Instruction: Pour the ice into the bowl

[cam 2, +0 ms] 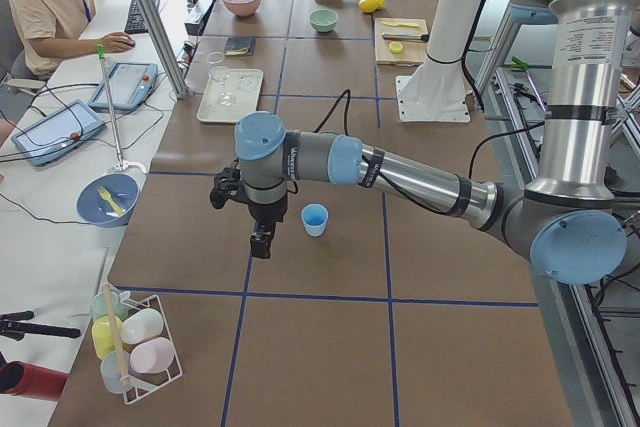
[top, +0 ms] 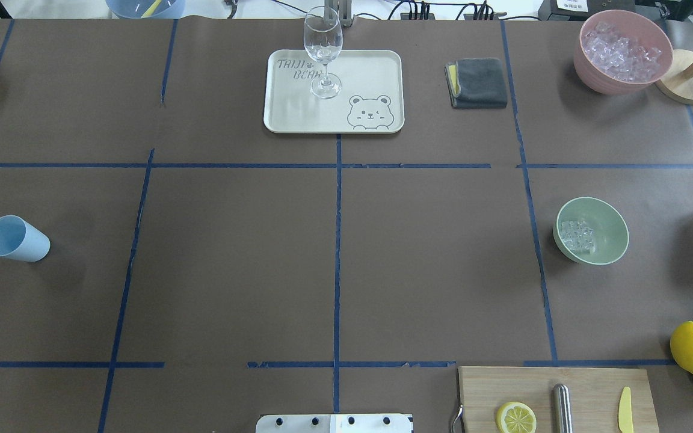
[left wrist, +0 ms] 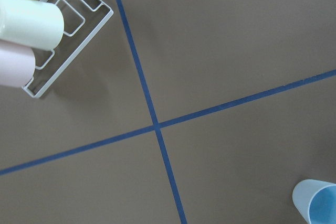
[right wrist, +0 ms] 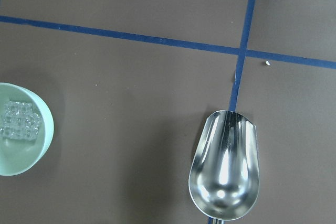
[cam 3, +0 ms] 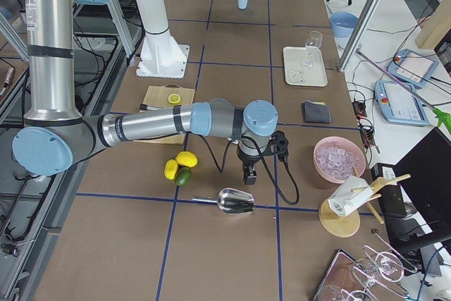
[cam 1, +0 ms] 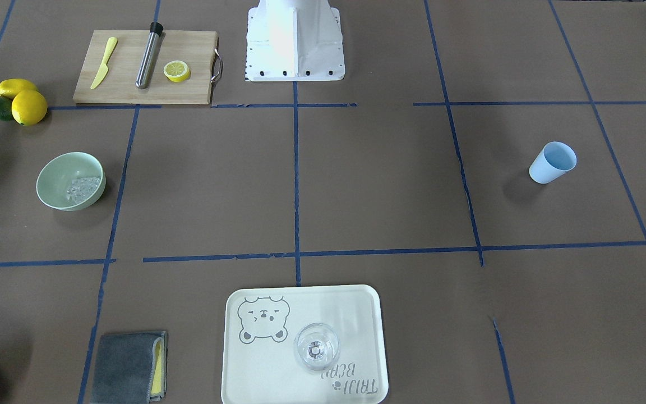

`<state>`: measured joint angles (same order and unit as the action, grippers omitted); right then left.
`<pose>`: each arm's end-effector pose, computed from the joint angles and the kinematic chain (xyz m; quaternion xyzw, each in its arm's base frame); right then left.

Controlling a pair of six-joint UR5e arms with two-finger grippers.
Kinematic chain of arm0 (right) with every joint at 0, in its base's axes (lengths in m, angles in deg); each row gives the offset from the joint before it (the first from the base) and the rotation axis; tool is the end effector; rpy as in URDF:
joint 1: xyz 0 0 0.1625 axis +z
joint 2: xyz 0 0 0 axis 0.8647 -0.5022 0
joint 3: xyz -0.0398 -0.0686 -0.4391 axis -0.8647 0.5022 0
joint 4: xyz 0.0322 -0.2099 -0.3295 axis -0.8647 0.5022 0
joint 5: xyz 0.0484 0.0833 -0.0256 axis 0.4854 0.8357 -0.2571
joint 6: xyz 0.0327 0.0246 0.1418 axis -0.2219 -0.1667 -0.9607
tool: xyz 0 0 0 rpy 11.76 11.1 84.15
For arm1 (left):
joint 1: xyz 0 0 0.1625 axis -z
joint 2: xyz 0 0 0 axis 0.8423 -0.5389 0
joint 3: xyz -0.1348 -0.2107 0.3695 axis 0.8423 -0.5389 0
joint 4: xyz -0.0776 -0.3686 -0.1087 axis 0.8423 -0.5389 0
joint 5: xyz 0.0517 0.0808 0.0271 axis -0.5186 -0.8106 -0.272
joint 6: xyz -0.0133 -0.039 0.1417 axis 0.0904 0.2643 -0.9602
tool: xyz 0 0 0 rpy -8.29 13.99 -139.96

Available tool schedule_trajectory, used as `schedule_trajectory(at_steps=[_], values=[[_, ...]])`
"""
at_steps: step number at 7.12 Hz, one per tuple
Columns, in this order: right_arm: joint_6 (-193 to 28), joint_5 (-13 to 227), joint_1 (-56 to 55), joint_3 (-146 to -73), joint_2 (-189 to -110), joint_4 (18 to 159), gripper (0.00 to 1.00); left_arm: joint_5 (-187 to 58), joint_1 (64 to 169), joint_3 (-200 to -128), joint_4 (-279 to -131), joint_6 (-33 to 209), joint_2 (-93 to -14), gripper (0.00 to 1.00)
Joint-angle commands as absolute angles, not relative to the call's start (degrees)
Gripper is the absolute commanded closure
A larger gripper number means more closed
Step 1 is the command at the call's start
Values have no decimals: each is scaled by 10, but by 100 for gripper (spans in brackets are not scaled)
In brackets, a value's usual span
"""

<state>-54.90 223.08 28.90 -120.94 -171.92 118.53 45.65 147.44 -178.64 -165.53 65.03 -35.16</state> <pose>0.0120 -0.4356 0.6330 0.0011 -0.4181 -0.0820 0.9047 -0.0353 -0.4678 0.6065 0.0543 0.3540 0.0766 0.9305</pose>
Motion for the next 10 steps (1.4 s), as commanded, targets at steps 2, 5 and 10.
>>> schedule_trajectory(at_steps=[2, 5, 10], values=[[-549, 2238, 268, -1214, -1722, 1187, 0, 525, 1476, -1792, -1654, 650, -313, 0], [-544, 2228, 267, -1210, -1774, 1084, 0, 527, 1477, -1805, -1655, 650, -310, 0], [-541, 2233, 259, -1219, -1776, 1054, 0, 529, 1477, -1817, -1661, 650, -309, 0]])
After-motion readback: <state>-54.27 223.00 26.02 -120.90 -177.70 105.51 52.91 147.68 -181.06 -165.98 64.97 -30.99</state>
